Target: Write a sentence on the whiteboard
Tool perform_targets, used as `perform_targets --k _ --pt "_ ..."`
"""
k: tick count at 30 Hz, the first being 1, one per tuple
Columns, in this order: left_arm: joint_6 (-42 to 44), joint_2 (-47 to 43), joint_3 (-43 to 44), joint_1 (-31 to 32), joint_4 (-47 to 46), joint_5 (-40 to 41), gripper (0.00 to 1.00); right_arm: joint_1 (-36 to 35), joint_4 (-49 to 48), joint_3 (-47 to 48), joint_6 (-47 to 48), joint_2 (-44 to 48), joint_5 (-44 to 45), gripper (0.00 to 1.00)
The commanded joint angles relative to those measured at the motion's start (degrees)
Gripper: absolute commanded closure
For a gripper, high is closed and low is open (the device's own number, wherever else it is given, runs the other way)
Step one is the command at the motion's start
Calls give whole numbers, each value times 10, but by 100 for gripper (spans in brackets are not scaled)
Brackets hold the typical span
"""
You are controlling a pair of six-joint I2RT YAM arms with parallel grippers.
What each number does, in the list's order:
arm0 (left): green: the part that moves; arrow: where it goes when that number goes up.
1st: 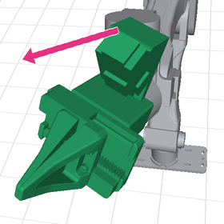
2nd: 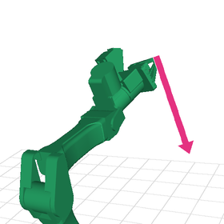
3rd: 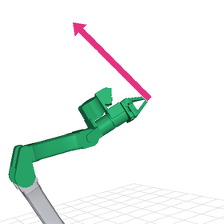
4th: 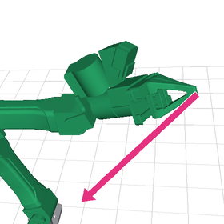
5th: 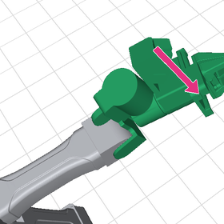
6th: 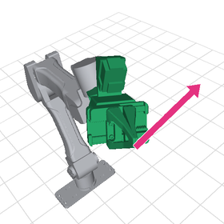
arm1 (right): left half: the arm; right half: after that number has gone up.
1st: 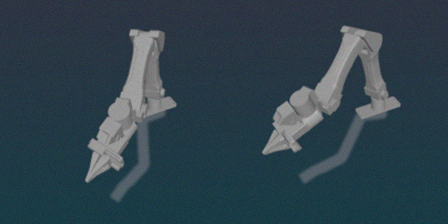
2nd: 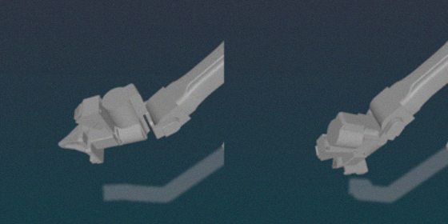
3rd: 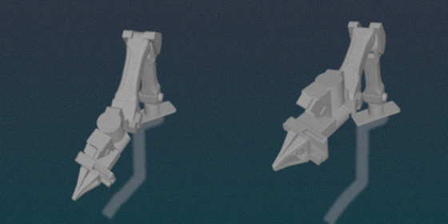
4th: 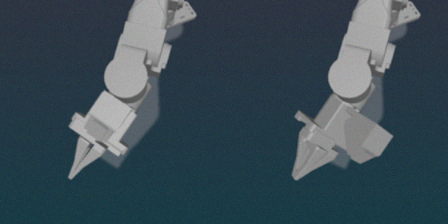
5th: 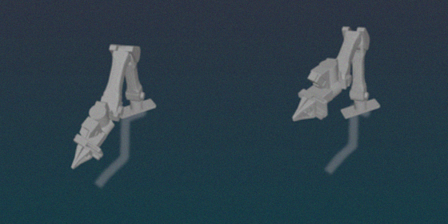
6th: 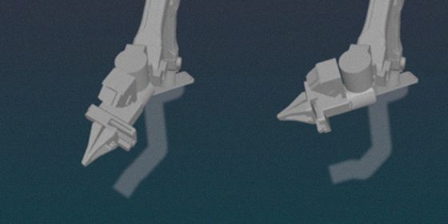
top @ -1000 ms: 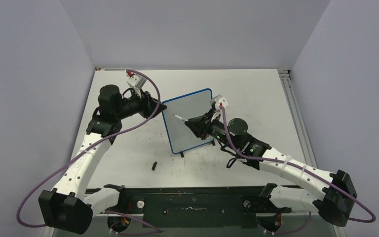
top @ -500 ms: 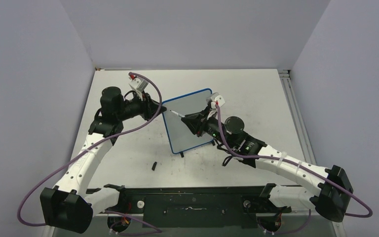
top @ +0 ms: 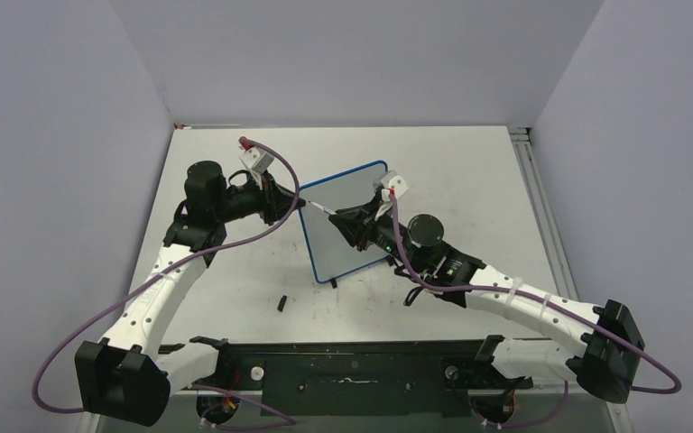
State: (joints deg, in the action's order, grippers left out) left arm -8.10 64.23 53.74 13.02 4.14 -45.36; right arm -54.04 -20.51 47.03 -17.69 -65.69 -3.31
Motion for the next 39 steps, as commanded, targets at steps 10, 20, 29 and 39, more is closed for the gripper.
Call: perform_targets --k 10,20,29,39 --pt "56 6 -13 -1 -19 -45 100 -25 -43 28 24 -11 66 95" --pt "77 10 -12 -2 2 -59 100 -27 -47 37 33 -26 70 95" --pt "78 12 -10 -2 10 -66 100 -30 -57 34 37 -31 85 95" --pt "78 11 -8 -2 12 -68 100 -33 -37 25 40 -34 98 95"
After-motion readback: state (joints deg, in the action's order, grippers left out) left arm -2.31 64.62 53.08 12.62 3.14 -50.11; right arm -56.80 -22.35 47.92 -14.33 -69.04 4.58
